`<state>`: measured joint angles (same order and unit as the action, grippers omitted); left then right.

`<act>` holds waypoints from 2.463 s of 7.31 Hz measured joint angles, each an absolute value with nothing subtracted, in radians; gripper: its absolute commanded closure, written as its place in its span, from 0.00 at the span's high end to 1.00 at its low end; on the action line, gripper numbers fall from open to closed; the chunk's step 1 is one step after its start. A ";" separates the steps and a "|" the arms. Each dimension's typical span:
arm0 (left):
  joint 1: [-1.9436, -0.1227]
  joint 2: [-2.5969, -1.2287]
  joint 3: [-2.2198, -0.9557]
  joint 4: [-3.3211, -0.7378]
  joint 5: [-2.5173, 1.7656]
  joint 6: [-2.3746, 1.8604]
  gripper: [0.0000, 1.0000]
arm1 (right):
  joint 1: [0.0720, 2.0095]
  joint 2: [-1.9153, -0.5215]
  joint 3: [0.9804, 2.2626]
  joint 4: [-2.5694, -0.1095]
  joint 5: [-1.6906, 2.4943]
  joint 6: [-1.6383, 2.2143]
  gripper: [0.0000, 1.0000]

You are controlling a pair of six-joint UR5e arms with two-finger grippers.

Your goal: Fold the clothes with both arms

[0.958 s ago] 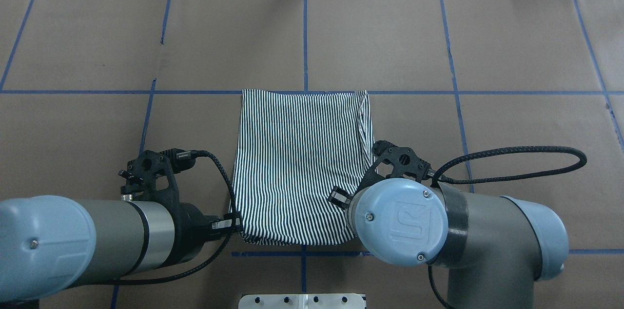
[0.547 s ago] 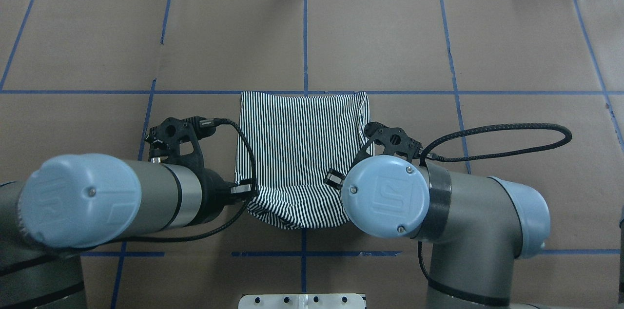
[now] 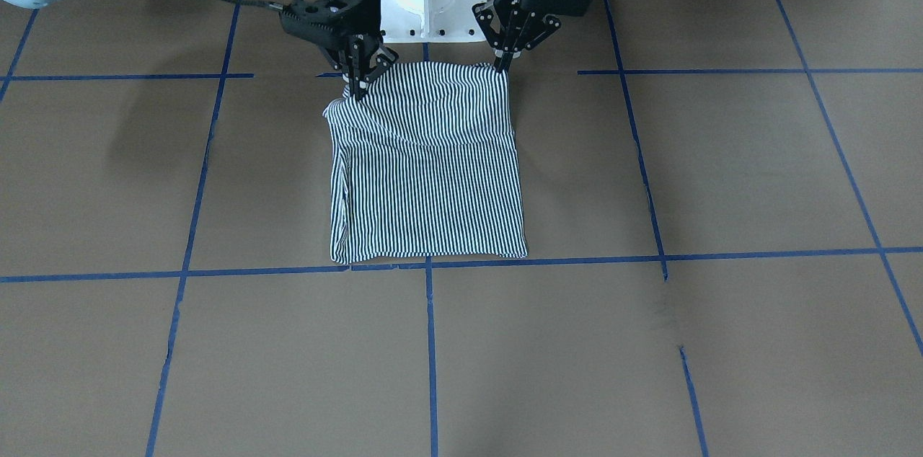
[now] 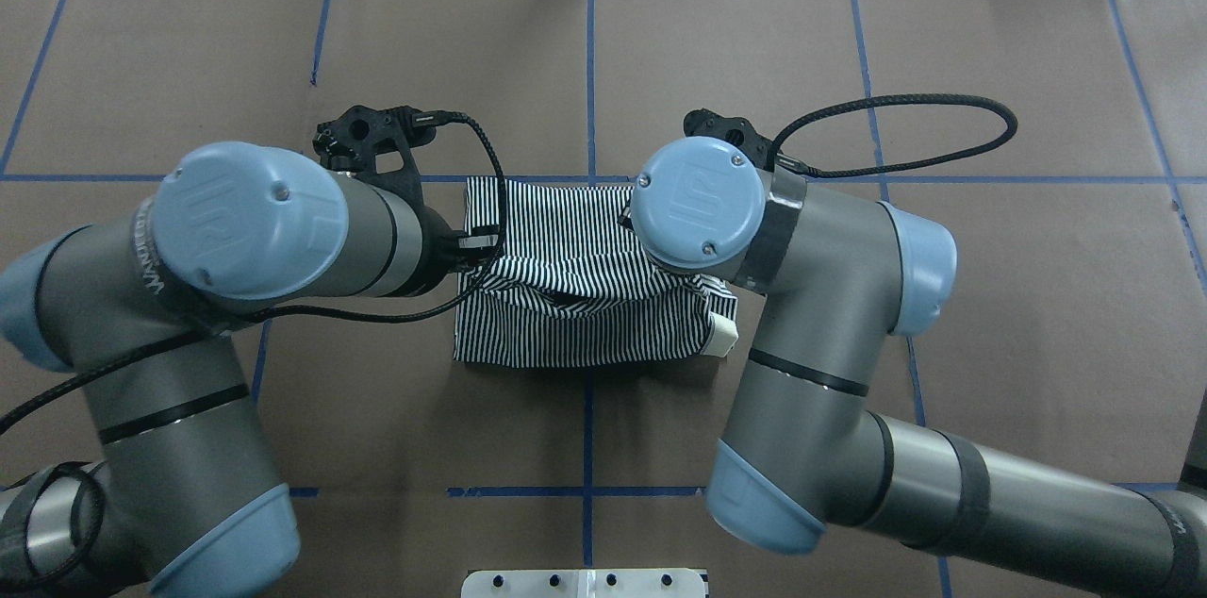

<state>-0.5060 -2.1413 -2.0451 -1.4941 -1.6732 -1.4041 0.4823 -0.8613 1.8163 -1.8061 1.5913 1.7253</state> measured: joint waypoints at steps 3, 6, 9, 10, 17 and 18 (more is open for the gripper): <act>-0.588 -2.210 -1.817 -1.614 -1.674 -1.345 0.00 | 0.545 -0.781 1.562 -1.650 1.598 1.680 0.00; -0.616 -2.236 -1.605 -1.791 -1.671 -1.313 0.00 | 0.560 -0.762 1.417 -1.535 1.597 1.662 0.00; -0.616 -2.245 -1.521 -1.853 -1.671 -1.299 1.00 | 0.561 -0.751 1.384 -1.519 1.596 1.650 0.99; -0.615 -2.244 -1.517 -1.866 -1.672 -1.276 1.00 | 0.561 -0.746 1.382 -1.509 1.595 1.636 1.00; -0.676 -2.131 -1.678 -1.903 -1.782 -1.017 1.00 | 0.481 -0.716 1.370 -1.491 1.553 1.339 1.00; -0.675 -2.131 -1.680 -1.906 -1.783 -1.022 1.00 | 0.485 -0.714 1.347 -1.504 1.541 1.311 1.00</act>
